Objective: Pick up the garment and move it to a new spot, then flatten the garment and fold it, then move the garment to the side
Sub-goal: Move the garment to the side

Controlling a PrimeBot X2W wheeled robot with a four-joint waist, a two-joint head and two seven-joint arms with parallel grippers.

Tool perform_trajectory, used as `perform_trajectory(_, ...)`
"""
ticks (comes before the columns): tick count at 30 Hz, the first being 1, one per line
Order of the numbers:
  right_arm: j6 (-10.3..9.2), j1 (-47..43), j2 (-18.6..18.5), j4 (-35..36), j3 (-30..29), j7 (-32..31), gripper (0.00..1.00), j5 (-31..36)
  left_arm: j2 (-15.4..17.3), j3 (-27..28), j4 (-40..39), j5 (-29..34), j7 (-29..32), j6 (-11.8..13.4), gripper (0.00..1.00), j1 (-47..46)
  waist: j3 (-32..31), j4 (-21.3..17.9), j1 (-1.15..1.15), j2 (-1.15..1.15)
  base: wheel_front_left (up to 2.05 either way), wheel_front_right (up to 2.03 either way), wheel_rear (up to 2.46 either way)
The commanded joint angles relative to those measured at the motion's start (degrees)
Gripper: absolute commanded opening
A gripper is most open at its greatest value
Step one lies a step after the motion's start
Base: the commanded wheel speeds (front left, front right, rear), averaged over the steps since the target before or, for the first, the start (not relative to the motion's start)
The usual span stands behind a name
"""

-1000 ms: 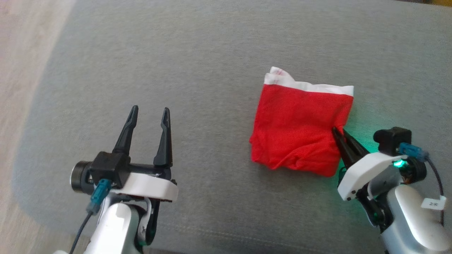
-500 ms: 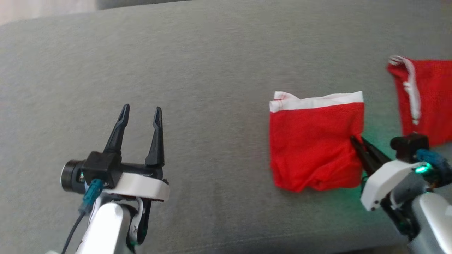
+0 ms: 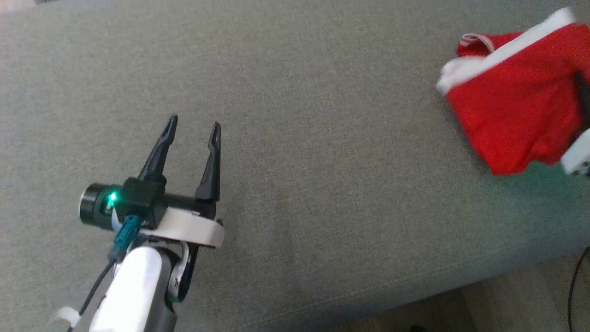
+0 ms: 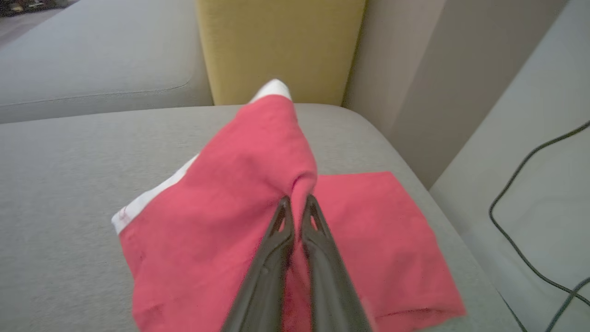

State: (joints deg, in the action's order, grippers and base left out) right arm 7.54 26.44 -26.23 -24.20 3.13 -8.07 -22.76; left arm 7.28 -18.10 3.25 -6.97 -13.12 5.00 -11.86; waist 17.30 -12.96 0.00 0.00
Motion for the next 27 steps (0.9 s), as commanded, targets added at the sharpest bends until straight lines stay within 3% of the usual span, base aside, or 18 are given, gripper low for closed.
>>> perform_trajectory(1, -0.05, 1.4, -2.5, -0.3, -0.9, 1.4, 0.0, -0.4, 1.0, 1.2, -2.2, 0.7, 0.2, -0.2, 1.0, -2.6, 1.8, -0.5, 0.0, 0.0, 0.0, 0.0, 0.0)
perform_trajectory(8, -0.05, 7.2, -4.5, -8.7, -5.5, 4.2, 0.0, -1.3, 1.5, 0.5, -2.6, 1.2, 1.0, -0.3, 1.0, -4.2, 5.2, -1.2, 0.0, 0.0, 0.0, 0.0, 0.0)
perform_trajectory(16, -0.05, 11.7, -4.5, -12.8, -6.0, 7.7, 0.0, -2.5, 2.0, -0.7, -3.7, 2.1, 1.7, -0.8, 1.0, -7.0, 9.8, -2.1, 0.0, 0.0, 0.0, 0.0, 0.0)
perform_trajectory(26, -0.05, 17.1, 0.2, -23.1, -11.5, 12.6, 0.0, 3.9, 2.8, -2.0, -4.2, 3.1, 3.0, -1.4, 1.0, -9.7, 13.5, -4.1, 0.0, 0.0, 0.0, 0.0, 0.0)
perform_trajectory(27, -0.05, 17.6, 0.7, -23.9, -11.7, 13.0, 0.06, 4.1, 3.0, -2.1, -4.3, 3.2, 3.1, -1.4, 1.0, -10.0, 13.9, -4.3, 0.0, 0.0, 0.0, 0.0, 0.0)
